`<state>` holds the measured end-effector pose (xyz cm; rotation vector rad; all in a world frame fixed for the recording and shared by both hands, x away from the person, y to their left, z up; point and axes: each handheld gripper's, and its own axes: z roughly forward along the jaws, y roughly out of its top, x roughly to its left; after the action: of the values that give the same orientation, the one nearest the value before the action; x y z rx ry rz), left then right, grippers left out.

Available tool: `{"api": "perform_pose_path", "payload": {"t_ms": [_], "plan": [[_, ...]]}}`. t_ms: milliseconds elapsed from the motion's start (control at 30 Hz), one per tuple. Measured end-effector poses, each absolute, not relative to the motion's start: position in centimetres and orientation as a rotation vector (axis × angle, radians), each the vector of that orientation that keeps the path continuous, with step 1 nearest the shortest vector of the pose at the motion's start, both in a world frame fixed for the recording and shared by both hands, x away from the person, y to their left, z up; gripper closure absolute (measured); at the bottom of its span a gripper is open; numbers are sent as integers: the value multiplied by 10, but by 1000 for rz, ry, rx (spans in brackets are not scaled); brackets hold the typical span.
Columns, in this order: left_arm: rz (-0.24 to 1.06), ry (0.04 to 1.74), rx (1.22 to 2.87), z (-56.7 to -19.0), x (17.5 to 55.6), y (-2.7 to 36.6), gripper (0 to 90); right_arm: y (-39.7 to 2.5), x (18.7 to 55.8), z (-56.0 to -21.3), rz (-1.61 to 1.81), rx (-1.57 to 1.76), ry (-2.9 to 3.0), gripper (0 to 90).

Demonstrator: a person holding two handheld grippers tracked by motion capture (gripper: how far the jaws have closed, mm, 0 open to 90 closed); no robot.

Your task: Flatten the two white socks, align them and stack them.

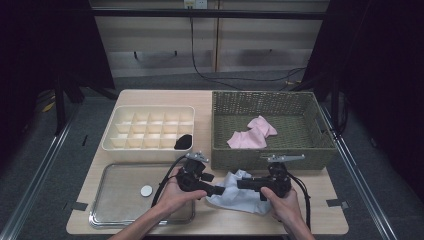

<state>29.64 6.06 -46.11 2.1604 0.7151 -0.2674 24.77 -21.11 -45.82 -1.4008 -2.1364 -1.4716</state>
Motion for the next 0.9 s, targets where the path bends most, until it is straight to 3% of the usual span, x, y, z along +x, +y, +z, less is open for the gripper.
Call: {"api": "perform_pose_path", "payload": {"t_ms": [167, 200, 367, 533, 700, 900], "plan": [[-288, 691, 2159, -466, 296, 53, 321, -204, 246, -457, -1480, -1344, -2145, 847], [-282, 669, 2171, -467, 295, 53, 422, -203, 245, -456, -1478, -1345, -2150, 852], [-270, 615, 2194, -469, 293, 51, 695, -205, 238, -454, -1474, -1341, -2161, 820], [-305, 595, 2174, -471, 293, 51, 841, -215, 231, -450, -1485, -1358, -2152, 780], [-306, 583, 2201, -473, 291, 48, 837, -231, 226, -447, -1509, -1416, -2141, 722], [-315, 598, 2203, -475, 291, 51, 772, -246, 232, -448, -1519, -1512, -2148, 698]]}}
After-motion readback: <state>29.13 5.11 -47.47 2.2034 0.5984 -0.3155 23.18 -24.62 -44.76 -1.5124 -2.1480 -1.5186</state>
